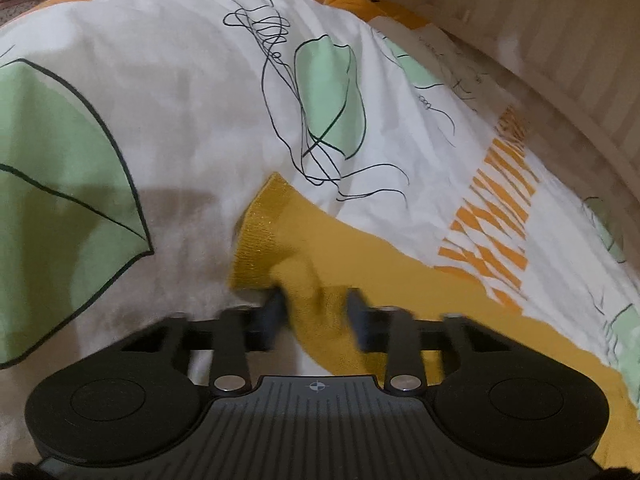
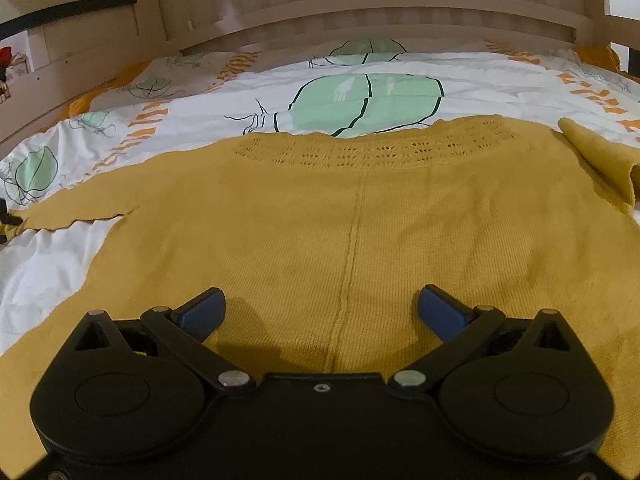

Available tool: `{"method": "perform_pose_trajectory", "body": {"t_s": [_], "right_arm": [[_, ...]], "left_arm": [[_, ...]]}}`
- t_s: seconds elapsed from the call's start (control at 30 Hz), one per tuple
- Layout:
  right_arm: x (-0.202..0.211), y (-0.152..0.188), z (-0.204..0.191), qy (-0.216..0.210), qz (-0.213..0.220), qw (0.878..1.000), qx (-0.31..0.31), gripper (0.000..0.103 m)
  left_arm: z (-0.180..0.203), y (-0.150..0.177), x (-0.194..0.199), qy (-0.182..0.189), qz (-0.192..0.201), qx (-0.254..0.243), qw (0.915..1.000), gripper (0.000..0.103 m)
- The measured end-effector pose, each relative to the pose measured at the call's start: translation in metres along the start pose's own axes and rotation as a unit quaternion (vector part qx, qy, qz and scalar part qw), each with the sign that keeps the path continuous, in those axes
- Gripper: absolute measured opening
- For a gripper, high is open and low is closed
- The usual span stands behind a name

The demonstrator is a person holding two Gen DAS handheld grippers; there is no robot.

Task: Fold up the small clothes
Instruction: 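Lift the sleeve with the left gripper, lay it across the body, release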

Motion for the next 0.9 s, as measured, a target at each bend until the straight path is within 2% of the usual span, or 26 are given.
{"method": "perform_pose_trajectory", "body": {"t_s": [0.07, 0.13, 0.23, 0.4, 0.57, 0.77, 0.9], "right_arm": [[0.0, 0.001, 0.001, -0.001, 0.003, 1.0, -0.002, 0.103], [-0.001, 0.001, 0.002, -0.002, 0.005, 1.0, -0.003, 0.103], [0.0, 0.002, 0.002, -0.001, 0.008, 1.0, -0.003, 0.103], [-0.001, 0.003, 0.002, -0.002, 0.009, 1.0, -0.004, 0.103], [-0.001, 0.003, 0.002, -0.002, 0.008, 1.0, -0.004, 0.103], [0.0, 0.003, 0.002, -0.002, 0.009, 1.0, -0.004, 0.103], [0.0, 0.003, 0.002, -0.003, 0.009, 1.0, -0.005, 0.103]], "left_arm": [[0.001, -0.001, 0.003, 0.001, 0.004, 0.015, 0.9999, 0.009], [0.007, -0.002, 0.009, 0.0, 0.009, 0.027, 0.9996, 0.007], [0.029, -0.006, 0.026, 0.019, 0.026, 0.031, 0.999, 0.007], [0.092, -0.006, 0.073, 0.082, 0.066, -0.008, 0.9944, 0.007], [0.168, 0.015, 0.112, 0.153, 0.085, -0.051, 0.9833, 0.007], [0.245, 0.066, 0.122, 0.221, 0.059, -0.111, 0.9672, 0.007], [0.27, 0.1, 0.11, 0.247, 0.023, -0.146, 0.9578, 0.007]]}}
Point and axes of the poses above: each gripper's, at about its wrist camera, not at the fingertips, and x roughly against the way its jaws point, z to its right, y to its underside, the point moved 3 cm from there along -x, roughly the way its jaws point, and after that the axes turned 6 degrees about z, right-handed, at the moved point
